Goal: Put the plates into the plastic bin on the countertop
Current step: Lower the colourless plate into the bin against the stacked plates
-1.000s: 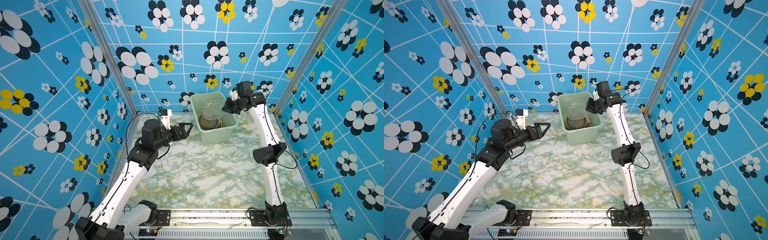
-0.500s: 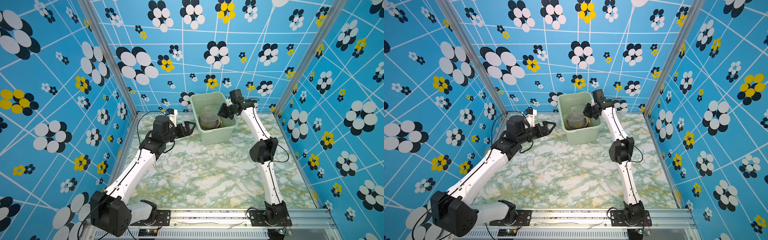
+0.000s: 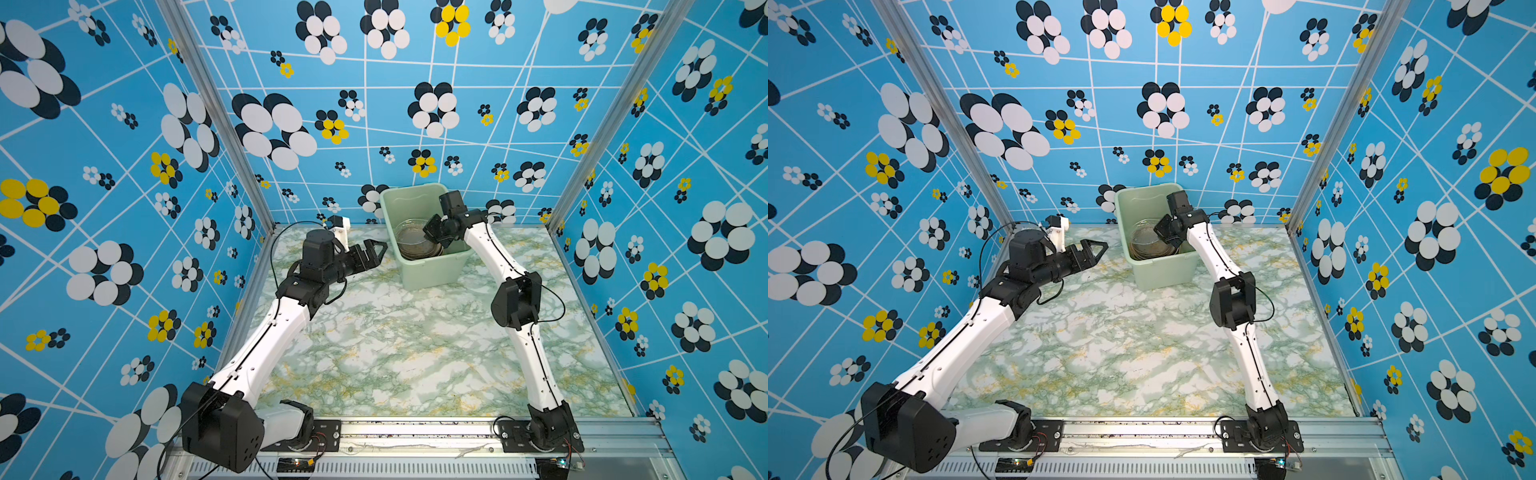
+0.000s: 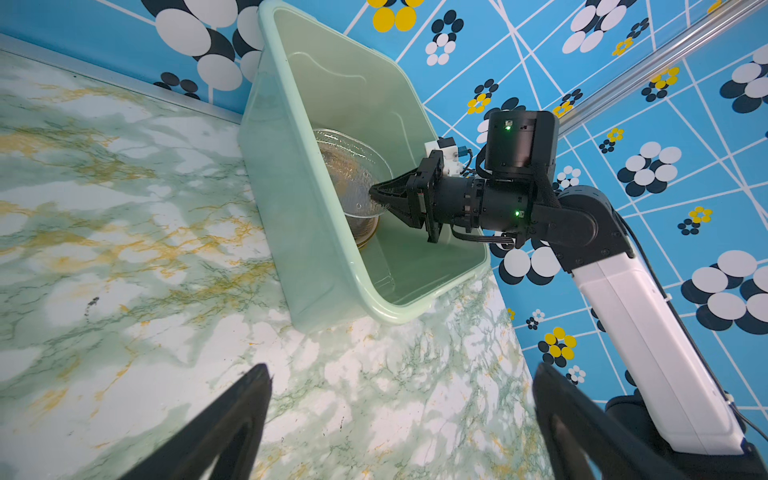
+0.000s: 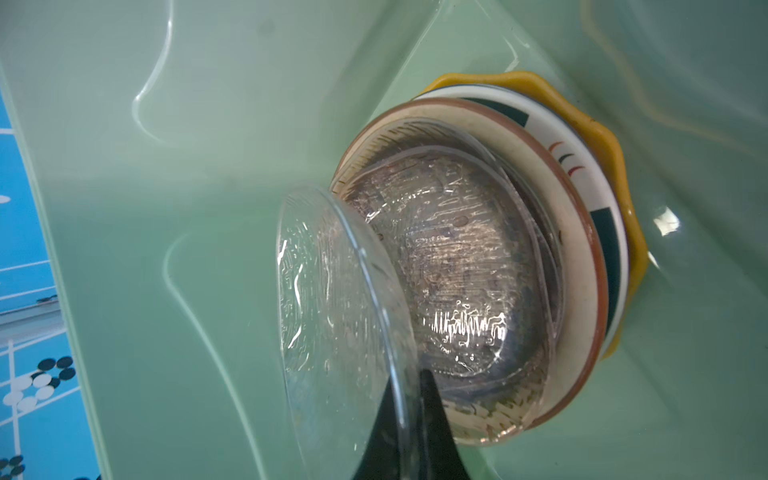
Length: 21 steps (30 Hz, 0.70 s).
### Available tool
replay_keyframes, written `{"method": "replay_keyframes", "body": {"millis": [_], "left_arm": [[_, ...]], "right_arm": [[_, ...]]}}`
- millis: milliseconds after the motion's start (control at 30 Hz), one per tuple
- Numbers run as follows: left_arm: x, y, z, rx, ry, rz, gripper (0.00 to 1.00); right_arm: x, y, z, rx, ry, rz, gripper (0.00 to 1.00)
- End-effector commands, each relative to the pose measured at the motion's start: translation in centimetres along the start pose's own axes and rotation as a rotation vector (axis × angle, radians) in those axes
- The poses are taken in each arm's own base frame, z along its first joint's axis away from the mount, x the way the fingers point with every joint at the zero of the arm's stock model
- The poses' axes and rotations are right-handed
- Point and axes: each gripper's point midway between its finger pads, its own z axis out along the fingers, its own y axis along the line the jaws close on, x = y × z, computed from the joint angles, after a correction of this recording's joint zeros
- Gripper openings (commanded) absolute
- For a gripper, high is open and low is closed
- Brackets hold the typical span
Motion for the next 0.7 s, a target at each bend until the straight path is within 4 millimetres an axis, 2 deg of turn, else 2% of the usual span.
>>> {"method": "replay_keyframes", "body": {"millis": [0, 233, 667], "left_arm": [[-0.4, -0.1, -0.8, 0.014, -0.02, -0.009, 0.99], [-0.4, 0.4, -1.4, 0.005, -0.023, -0.023, 0.99], [-0.5, 1.0, -1.5, -0.006, -0.022, -0.045, 0.99]], "right_arm": [[-0.7, 1.1, -1.8, -0.004, -0.089, 0.152, 0.0], [-0.9, 0.8, -0.6, -0.021, -0.141, 0.304, 0.0], [-1.3, -1.0, 0.6, 0.035, -0.185, 0.362, 0.0]]}}
